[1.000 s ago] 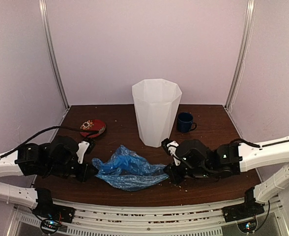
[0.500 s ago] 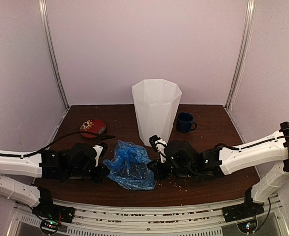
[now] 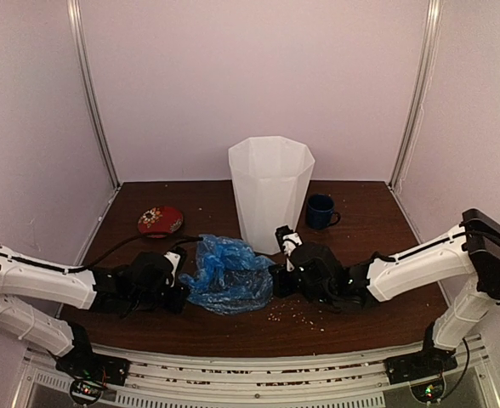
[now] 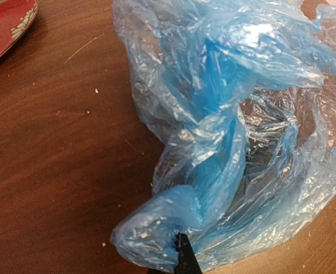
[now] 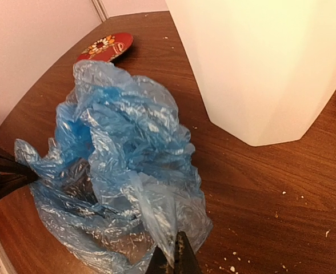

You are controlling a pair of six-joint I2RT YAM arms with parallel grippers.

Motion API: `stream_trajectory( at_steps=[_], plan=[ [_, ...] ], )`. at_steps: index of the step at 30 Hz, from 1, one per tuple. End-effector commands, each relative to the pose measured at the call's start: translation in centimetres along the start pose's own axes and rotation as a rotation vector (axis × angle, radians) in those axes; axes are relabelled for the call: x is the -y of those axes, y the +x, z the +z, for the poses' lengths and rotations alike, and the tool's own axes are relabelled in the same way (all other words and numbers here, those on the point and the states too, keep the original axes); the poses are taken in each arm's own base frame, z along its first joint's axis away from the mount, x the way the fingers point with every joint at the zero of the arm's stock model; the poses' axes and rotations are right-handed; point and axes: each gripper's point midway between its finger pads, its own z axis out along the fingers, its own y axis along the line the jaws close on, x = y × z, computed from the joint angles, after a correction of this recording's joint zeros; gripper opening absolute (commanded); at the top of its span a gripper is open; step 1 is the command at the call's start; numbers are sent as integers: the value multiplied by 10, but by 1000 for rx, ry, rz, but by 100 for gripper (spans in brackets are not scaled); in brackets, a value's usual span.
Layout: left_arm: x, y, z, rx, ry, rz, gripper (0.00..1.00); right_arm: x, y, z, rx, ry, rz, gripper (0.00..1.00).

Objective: Put the trash bags into the trash bin

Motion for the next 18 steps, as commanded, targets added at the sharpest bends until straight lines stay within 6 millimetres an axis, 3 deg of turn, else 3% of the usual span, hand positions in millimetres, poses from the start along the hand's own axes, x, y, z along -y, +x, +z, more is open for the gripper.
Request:
stream_trajectory(
  at_steps=[1,4,6,8,9,11,13,15,17,18],
  plan=[
    [17,-54,6,148,28,38,0,5,-3,15,29,65,-9,0],
    [30,-102,-13,215,14,89,0,-28,-55,8,107,3,7,0],
    [42,-151,-52,334,29,111,0,-53,-112,-19,214,-2,-32,0],
    [62,-211,-119,528,80,133,0,-83,-167,-72,353,0,-115,0],
    [72,-229,-151,604,120,150,0,-95,-190,-106,448,-2,-148,0],
    [102,-242,-202,687,277,182,0,-113,-209,-161,530,-49,-143,0],
    [120,-221,-221,659,408,185,0,-118,-198,-189,495,-115,-119,0],
    [127,-161,-203,539,481,134,0,-101,-153,-195,432,-138,-70,0],
    [121,-81,-167,368,516,54,0,-72,-84,-184,295,-158,31,0],
    [114,-42,-153,293,534,11,0,-50,-31,-169,189,-138,51,0]
  ],
)
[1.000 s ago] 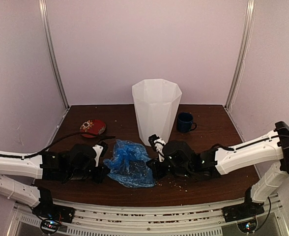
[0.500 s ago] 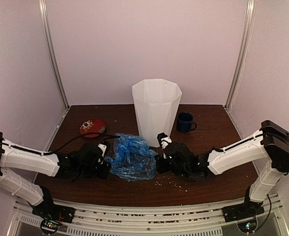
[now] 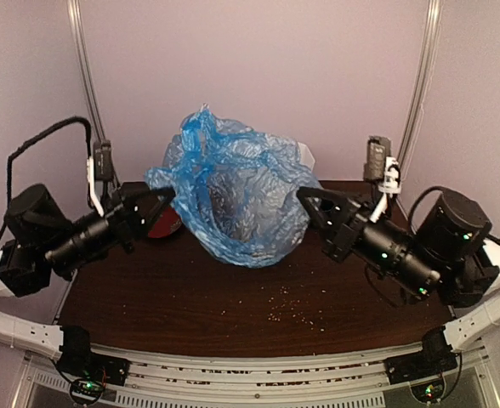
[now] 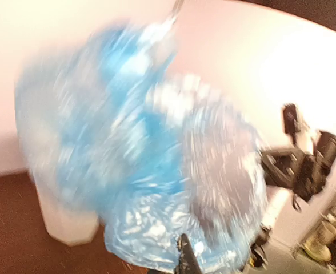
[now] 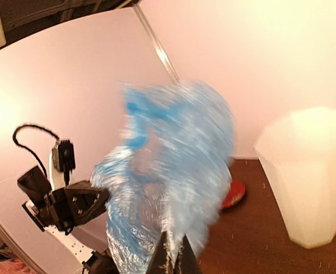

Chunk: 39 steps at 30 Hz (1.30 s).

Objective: Put the trash bags into the trash bin

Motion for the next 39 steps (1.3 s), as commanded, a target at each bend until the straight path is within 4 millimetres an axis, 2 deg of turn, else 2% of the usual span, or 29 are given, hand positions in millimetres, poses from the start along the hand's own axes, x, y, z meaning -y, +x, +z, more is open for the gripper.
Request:
stream_trajectory(
  at_steps=[1,2,3,4,6,8,10,12,13,14,15,16,17,18,19,20,21,22,23,24,25,26,27,28,30,33,35,37,39],
  plan=[
    [-33,221,-55,-478,-86,-198,0,106,193,-60,-393,229,29,0],
    [-40,249,-70,-520,-114,-245,0,120,216,-73,-435,245,68,0],
    [-42,264,-79,-544,-127,-277,0,130,231,-84,-458,259,93,0],
    [-43,271,-82,-551,-132,-291,0,138,238,-90,-459,270,102,0],
    [-42,269,-76,-544,-144,-257,0,147,236,-94,-433,296,111,0],
    [-37,235,-53,-488,-194,-160,0,142,215,-84,-372,296,78,0],
    [-36,183,-14,-453,-266,-7,0,126,173,-58,-325,299,-21,0],
    [-21,110,27,-414,-316,119,0,93,101,-28,-254,300,-125,0],
    [-5,64,45,-363,-319,190,0,69,64,-17,-222,267,-156,0],
    [16,27,60,-315,-297,204,0,46,24,-12,-176,236,-161,0],
    [39,-15,69,-246,-259,231,0,27,-12,-12,-124,212,-155,0],
    [62,-49,73,-183,-220,228,0,8,-49,-17,-65,176,-147,0],
    [82,-75,73,-136,-176,225,0,-8,-77,-25,-12,131,-135,0],
    [103,-91,70,-107,-126,224,0,-19,-98,-37,28,89,-127,0],
    [123,-93,63,-102,-73,237,0,-23,-107,-49,45,58,-120,0],
    [140,-84,55,-102,-23,243,0,-20,-109,-62,48,35,-105,0],
    [150,-61,49,-127,17,255,0,-10,-91,-71,23,36,-101,0],
    [147,-12,47,-204,30,270,0,7,-59,-77,-13,61,-105,0],
    [133,49,44,-306,15,277,0,28,-19,-81,-53,100,-101,0],
    [115,108,37,-400,-12,271,0,52,31,-87,-110,142,-114,0],
    [90,173,25,-501,-48,274,0,77,78,-94,-166,192,-127,0],
    [67,225,10,-584,-82,247,0,99,118,-101,-213,230,-112,0],
    [48,265,-5,-640,-104,216,0,115,150,-108,-251,244,-90,0],
    [27,301,-23,-696,-126,211,0,124,170,-113,-276,244,-71,0],
    [13,322,-34,-717,-151,173,0,133,190,-119,-295,239,-40,0],
    [9,319,-31,-697,-189,185,0,136,189,-120,-285,239,-37,0],
    [11,307,-24,-669,-209,196,0,136,181,-120,-270,247,-41,0],
    [17,287,-14,-625,-219,232,0,135,167,-119,-240,257,-58,0],
    [21,250,3,-563,-251,292,0,130,133,-114,-174,279,-86,0]
  ],
)
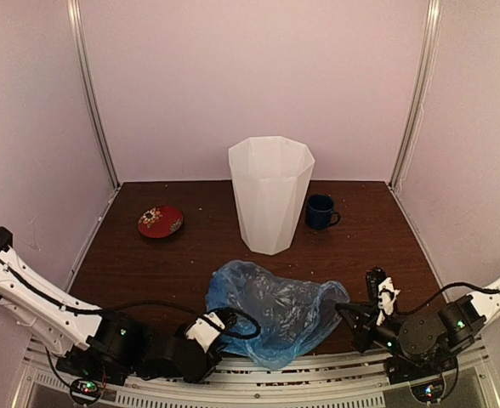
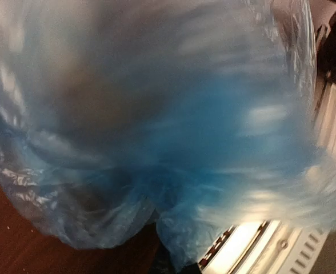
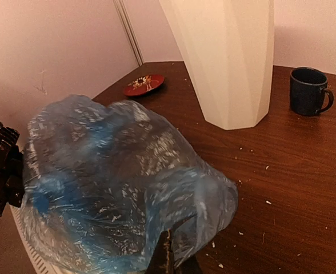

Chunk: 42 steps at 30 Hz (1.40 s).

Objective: Put the trash bags into the trash bin

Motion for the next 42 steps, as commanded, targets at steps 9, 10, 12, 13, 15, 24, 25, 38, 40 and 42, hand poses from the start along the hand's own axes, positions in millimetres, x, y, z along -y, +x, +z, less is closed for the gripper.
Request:
stream_trajectory(
  at_steps=[9,10,12,13,15,24,25,38,40,42],
  plan=[
    [-4,-338,-193,664,36,-92,0,-48,-301,-96,450,-147,150,0],
    [11,-339,-205,686,63,-55,0,-50,-305,-99,448,-170,160,0],
    [27,-311,-188,616,59,-14,0,-45,-283,-90,411,-151,152,0],
    [34,-281,-160,538,63,-1,0,-44,-257,-79,376,-135,119,0],
    [46,-198,-97,366,92,25,0,-44,-187,-49,275,-106,33,0],
    [62,7,3,-6,72,13,0,-33,23,9,-70,-137,-40,0],
    [64,6,5,-5,58,19,0,-34,22,9,-71,-137,-39,0],
    [6,-51,-22,195,-202,-96,0,20,-23,-11,73,53,168,0],
    [-7,-72,-44,250,-224,-127,0,13,-47,-18,111,9,194,0],
    [-24,-90,-67,292,-244,-166,0,8,-71,-26,140,-19,185,7]
  ],
)
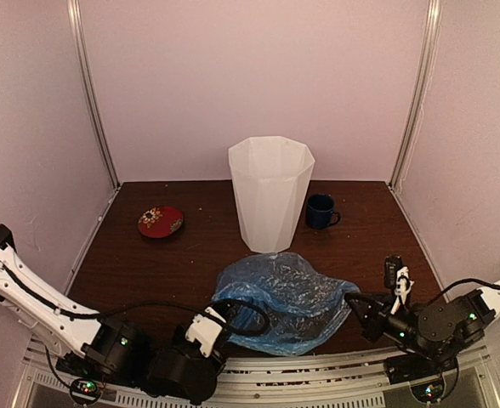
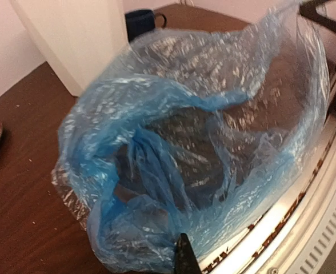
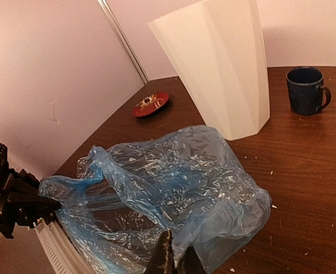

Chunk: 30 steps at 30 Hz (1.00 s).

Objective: Put the trash bags into the trash bin

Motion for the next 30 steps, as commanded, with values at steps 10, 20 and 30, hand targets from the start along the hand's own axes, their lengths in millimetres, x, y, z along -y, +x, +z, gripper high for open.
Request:
stream_trajectory(
  at_steps=[10,20,30],
  plan=[
    [-142,-63,-90,208,-132,-341,0,-44,-117,-21,113,48,-80,75],
    [-124,-37,-71,129,-138,-265,0,-33,-225,82,127,337,-69,72],
    [-51,-40,-55,79,-86,-99,0,14,-264,203,-47,480,-55,77]
  ],
)
